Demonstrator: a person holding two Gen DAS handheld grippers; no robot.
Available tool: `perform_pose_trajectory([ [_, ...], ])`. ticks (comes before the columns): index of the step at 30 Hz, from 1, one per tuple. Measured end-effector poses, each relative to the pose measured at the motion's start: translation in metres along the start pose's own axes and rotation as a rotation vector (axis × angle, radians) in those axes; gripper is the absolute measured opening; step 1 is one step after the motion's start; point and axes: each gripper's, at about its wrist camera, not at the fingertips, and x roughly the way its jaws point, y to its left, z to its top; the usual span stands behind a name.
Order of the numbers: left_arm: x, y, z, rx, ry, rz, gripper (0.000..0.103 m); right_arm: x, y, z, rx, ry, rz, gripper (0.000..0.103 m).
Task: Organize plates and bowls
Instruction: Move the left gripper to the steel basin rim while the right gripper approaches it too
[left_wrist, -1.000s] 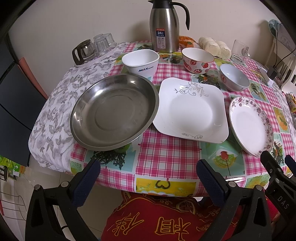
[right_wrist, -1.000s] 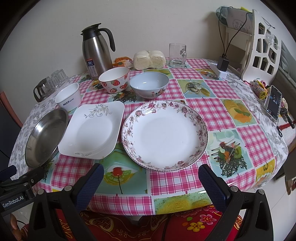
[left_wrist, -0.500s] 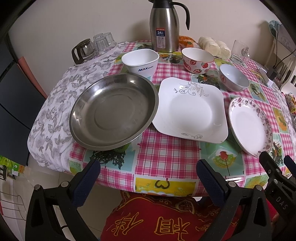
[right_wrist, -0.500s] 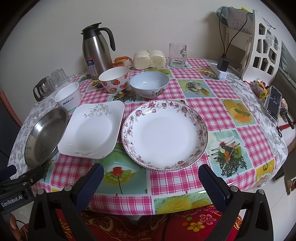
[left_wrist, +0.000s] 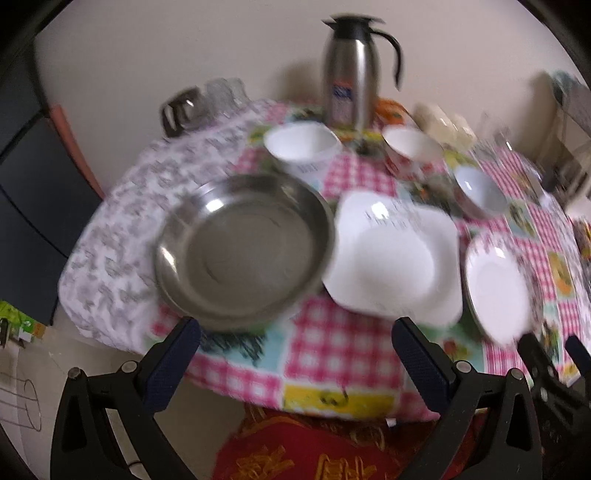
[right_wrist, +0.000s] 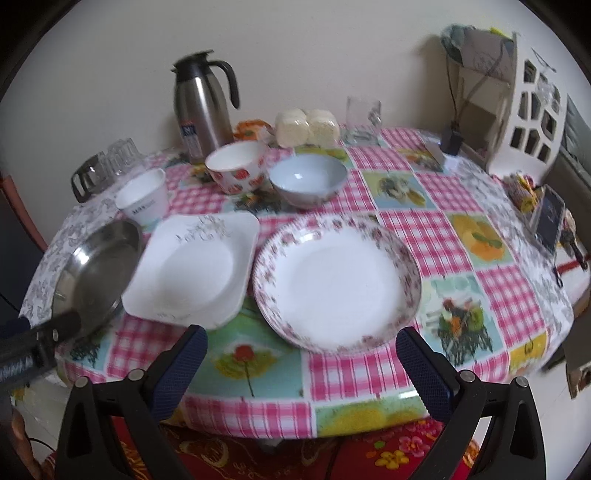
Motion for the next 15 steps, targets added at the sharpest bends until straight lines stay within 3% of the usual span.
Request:
perform_pose_trajectory([
  [15, 0.013, 0.052, 0.077, -0.270, -0.101, -0.047, 0.103, 0.015, 0.045, 0.076, -0.032, -0.073, 0.064, 0.103],
])
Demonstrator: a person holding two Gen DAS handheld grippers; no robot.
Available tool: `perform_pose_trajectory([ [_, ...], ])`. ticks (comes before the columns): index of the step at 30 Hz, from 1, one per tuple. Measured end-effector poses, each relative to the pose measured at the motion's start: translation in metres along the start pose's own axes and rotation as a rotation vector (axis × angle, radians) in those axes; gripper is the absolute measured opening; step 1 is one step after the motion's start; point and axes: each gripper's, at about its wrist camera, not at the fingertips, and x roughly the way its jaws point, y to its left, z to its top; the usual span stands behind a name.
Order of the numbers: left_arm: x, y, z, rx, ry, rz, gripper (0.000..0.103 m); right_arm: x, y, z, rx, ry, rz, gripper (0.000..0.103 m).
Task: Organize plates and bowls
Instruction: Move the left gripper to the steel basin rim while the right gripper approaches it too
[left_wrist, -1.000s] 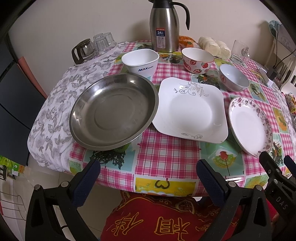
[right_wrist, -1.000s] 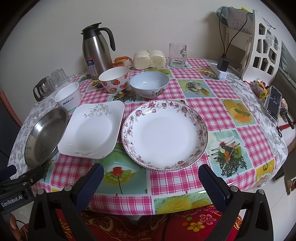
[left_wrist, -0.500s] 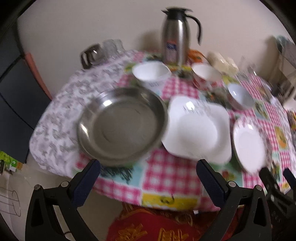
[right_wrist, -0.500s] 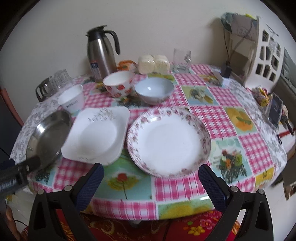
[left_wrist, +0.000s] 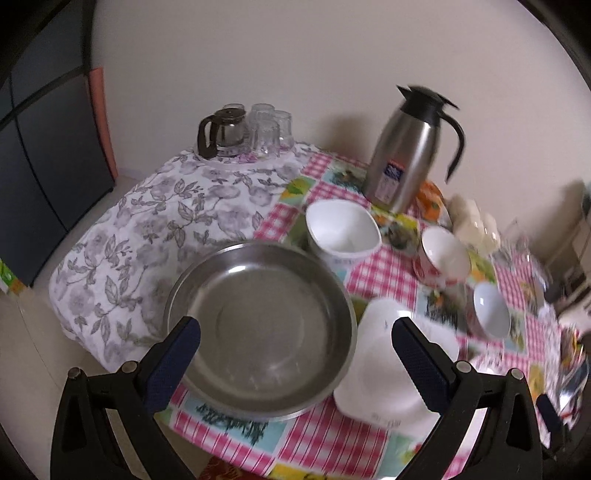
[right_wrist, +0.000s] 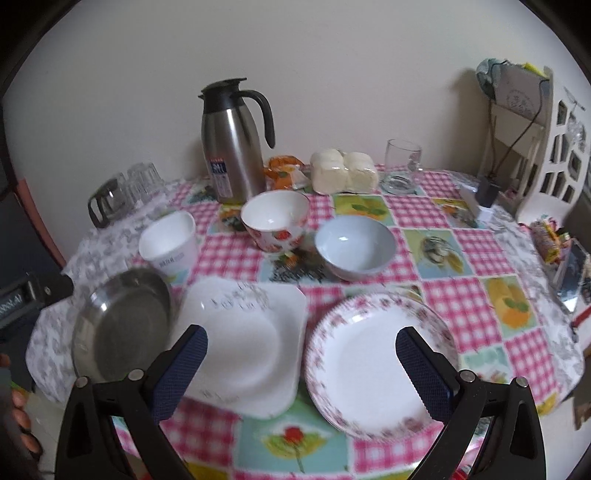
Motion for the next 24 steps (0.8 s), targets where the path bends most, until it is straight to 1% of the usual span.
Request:
perform_pose_trajectory([
  [3, 0.005, 0.000, 0.010, -0.042, -0.042, 0.021, 0.103, 0.011, 0.009, 0.014, -0.010, -0.006, 0.008, 0.103],
  [6, 0.013, -0.004, 0.017, -0.061, -0.048, 0.030, 0.103, 0.021, 0.018, 0.023, -0.027, -0.015, 0.023, 0.103],
  [7, 0.016, -0.006, 0.019, -0.060, -0.041, 0.037, 0.103, 0.025, 0.021, 0.025, -0.038, -0.017, 0.030, 0.103],
  [10, 0.024, -0.014, 0.022, -0.025, -0.045, 0.022, 0.103, 0.039, 0.027, 0.029, -0.047, -0.004, 0.043, 0.103],
  [12, 0.028, -0.019, 0.022, -0.007, -0.061, 0.056, 0.103, 0.050, 0.030, 0.031, -0.047, 0.014, 0.052, 0.103],
  [15, 0.036, -0.019, 0.024, -0.003, -0.063, 0.086, 0.103, 0.063, 0.031, 0.031, -0.037, 0.032, 0.078, 0.103],
  [18, 0.050, -0.014, 0.024, 0.004, -0.028, 0.117, 0.103, 0.076, 0.033, 0.030, -0.031, 0.060, 0.100, 0.103],
  [22, 0.057, 0.001, 0.025, -0.017, -0.002, 0.118, 0.103, 0.090, 0.039, 0.027, -0.036, 0.089, 0.108, 0.103],
  [24, 0.059, 0.011, 0.024, -0.034, 0.008, 0.130, 0.103, 0.096, 0.043, 0.024, -0.037, 0.102, 0.113, 0.103],
])
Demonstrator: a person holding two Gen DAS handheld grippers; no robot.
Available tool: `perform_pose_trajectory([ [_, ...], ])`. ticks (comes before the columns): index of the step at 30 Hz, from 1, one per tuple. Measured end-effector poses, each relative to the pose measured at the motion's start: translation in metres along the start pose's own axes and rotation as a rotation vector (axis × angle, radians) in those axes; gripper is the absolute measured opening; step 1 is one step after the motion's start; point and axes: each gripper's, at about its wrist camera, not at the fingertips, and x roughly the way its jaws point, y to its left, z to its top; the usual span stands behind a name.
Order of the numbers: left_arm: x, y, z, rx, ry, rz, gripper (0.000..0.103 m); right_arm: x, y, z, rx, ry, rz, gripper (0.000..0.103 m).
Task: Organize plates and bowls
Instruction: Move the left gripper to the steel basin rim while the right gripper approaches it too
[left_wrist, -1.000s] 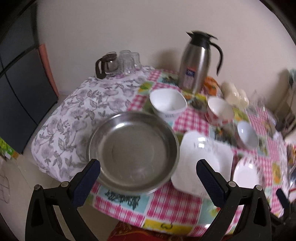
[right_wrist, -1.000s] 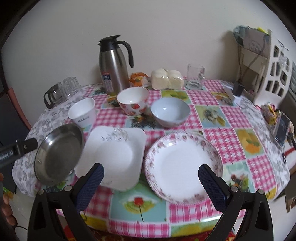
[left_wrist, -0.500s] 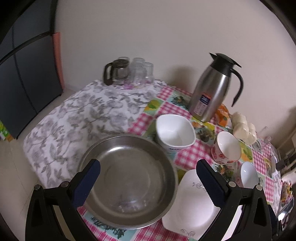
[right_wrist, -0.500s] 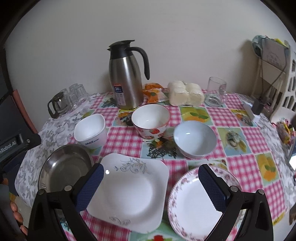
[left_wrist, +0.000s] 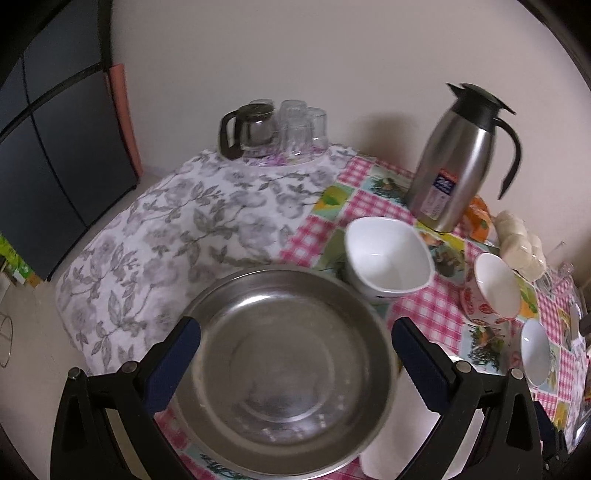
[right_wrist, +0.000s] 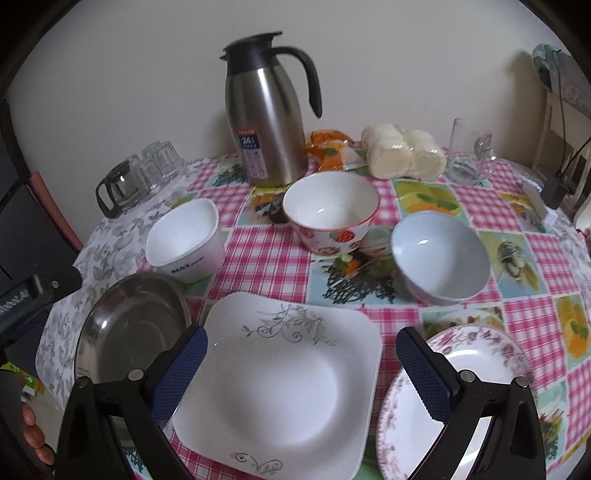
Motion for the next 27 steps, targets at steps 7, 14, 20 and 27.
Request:
perform_pose_trajectory([
  [7, 0.018, 0.038, 0.002, -0.096, 0.060, -0.036, 0.103, 0.006, 0.022, -0.008, -0.049, 0.004, 0.030, 0.103],
  [14, 0.025, 0.077, 0.007, -0.165, 0.059, -0.021, 0.096, 0.018, 0.052, -0.015, -0.102, 0.025, 0.073, 0.086],
  [20, 0.043, 0.104, 0.004, -0.223, 0.112, 0.003, 0.081, 0.033, 0.078, -0.024, -0.141, 0.072, 0.136, 0.072],
  [27, 0.069, 0.121, -0.004, -0.272, 0.186, 0.006, 0.066, 0.051, 0.091, -0.036, -0.147, 0.139, 0.187, 0.049],
])
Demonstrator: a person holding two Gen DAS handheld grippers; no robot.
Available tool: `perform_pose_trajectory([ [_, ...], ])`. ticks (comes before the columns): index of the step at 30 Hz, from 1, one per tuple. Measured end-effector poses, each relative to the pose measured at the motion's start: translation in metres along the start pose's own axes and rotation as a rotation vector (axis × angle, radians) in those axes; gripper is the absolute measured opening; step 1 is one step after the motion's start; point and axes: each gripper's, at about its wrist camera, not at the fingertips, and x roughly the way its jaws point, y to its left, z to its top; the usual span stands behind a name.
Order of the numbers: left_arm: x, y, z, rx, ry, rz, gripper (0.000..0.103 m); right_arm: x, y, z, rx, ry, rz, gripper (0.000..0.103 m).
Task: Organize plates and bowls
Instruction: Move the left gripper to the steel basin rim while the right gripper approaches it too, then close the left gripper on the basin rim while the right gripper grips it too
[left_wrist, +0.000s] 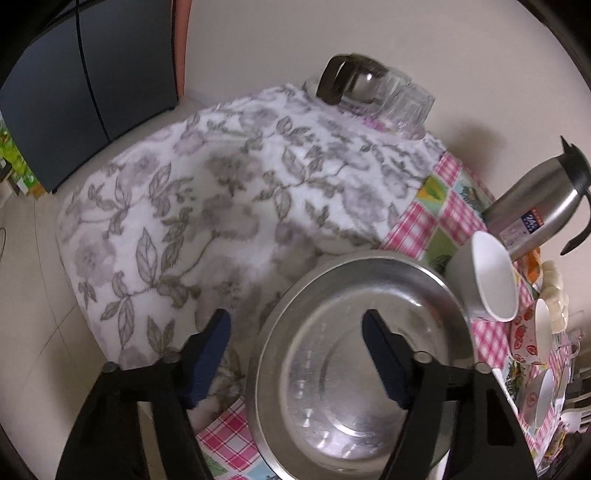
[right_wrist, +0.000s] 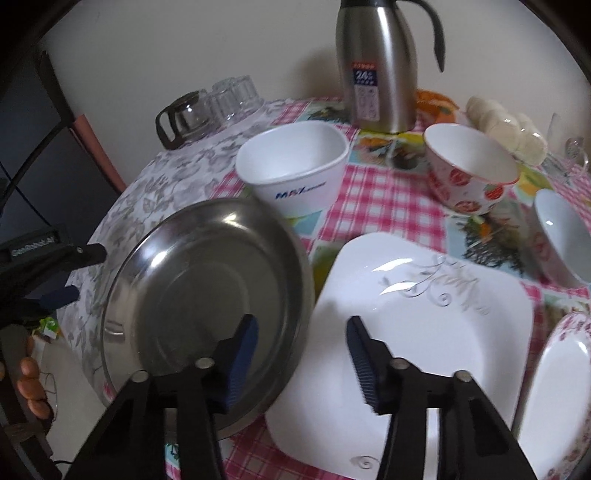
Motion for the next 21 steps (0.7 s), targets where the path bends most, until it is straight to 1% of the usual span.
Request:
perform_pose_trajectory([
  [1, 0.004, 0.003, 0.000, -0.008, 0.010, 0.004, 0.060, 0.001, 0.001, -0.001, -0.001, 0.004, 0.004, 0.046],
  [2, 0.009, 0.007, 0.000, -0.023, 0.020, 0.010, 0.056, 0.003, 0.001, -0.001, -0.003, 0.008, 0.008, 0.041],
  [3, 0.014, 0.012, 0.000, -0.043, 0.033, 0.013, 0.053, 0.004, 0.003, -0.002, -0.007, 0.013, 0.012, 0.039],
  [4, 0.017, 0.015, -0.001, -0.057, 0.042, 0.009, 0.048, 0.005, 0.004, -0.002, -0.010, 0.016, 0.013, 0.036],
  [5, 0.021, 0.018, -0.001, -0.072, 0.055, 0.001, 0.044, 0.006, 0.005, -0.002, -0.013, 0.018, 0.014, 0.034],
  [6, 0.024, 0.020, -0.001, -0.076, 0.063, -0.002, 0.043, 0.007, 0.006, -0.002, -0.017, 0.022, 0.017, 0.034],
  [10, 0.037, 0.020, -0.005, -0.079, 0.105, -0.013, 0.032, 0.010, 0.006, -0.001, -0.011, 0.029, 0.013, 0.031],
  [14, 0.042, 0.021, -0.006, -0.092, 0.113, 0.006, 0.025, 0.012, 0.004, -0.002, 0.004, 0.035, 0.022, 0.031],
  [16, 0.042, 0.024, -0.006, -0.110, 0.110, -0.001, 0.025, 0.012, 0.006, -0.003, 0.003, 0.034, 0.021, 0.031],
  [21, 0.041, 0.031, -0.003, -0.135, 0.092, 0.034, 0.025, 0.010, 0.011, -0.002, -0.008, 0.024, 0.054, 0.031],
])
